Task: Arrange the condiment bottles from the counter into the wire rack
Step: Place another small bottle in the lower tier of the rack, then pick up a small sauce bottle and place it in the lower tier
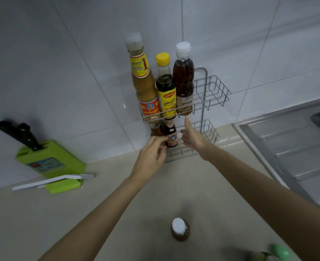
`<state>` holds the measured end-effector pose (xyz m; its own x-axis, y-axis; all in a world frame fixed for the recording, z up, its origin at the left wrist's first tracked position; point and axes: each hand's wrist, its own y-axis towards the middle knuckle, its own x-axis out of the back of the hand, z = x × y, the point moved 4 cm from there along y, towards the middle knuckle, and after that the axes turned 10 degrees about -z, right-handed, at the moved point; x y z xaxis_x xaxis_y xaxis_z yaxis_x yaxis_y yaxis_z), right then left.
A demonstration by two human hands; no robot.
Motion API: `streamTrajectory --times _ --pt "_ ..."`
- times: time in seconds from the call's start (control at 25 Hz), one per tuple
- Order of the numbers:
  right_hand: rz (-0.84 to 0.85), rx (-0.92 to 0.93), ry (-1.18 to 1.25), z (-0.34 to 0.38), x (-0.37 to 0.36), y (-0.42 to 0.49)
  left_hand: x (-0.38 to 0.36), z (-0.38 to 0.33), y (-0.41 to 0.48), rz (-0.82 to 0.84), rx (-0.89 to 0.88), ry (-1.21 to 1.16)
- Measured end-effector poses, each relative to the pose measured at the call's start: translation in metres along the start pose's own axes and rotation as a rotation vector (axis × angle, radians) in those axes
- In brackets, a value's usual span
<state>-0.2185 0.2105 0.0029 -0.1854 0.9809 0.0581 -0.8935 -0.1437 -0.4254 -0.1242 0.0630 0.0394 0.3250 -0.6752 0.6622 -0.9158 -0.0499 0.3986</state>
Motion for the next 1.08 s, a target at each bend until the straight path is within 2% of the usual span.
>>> streamTrajectory --times 0.12,0.2,0.28,0.4,0.52,0.6,0.72,0.92,1.0,1.08 --pt "-0.169 0.27 0.054 0.0 0.003 -0.048 0.013 -0.008 -0.045 0.07 -0.062 -0.003" --pt "-0.162 0.375 0.045 -0.005 0.0 -0.087 0.016 -0.02 -0.078 0.206 -0.16 0.029" --pt "-0.074 0.429 -0.11 -0.019 -0.005 -0.117 0.018 -0.031 -0.102 0.386 -0.235 0.042" --pt "-0.075 0.388 -0.301 -0.065 -0.006 -0.151 0.02 -0.043 -0.136 0.591 -0.193 -0.018" --pt "-0.052 0.3 -0.4 -0.118 -0.005 -0.169 0.015 -0.051 -0.16 0.497 -0.076 -0.113" --pt "0.068 0.286 -0.439 -0.15 -0.006 -0.173 0.014 -0.052 -0.167 0.36 -0.011 -0.145" --pt "0.213 0.306 -0.424 -0.171 -0.007 -0.187 0.013 -0.052 -0.168 0.244 0.04 -0.142" --pt "0.151 0.371 -0.205 -0.162 -0.025 -0.208 0.031 -0.048 -0.146 0.051 0.187 -0.19" --pt "0.172 0.342 -0.052 -0.15 -0.03 -0.215 0.047 -0.061 -0.128 0.107 0.102 -0.137" --pt "0.241 0.257 0.044 -0.138 -0.035 -0.223 0.06 -0.077 -0.108 0.279 -0.084 0.159"
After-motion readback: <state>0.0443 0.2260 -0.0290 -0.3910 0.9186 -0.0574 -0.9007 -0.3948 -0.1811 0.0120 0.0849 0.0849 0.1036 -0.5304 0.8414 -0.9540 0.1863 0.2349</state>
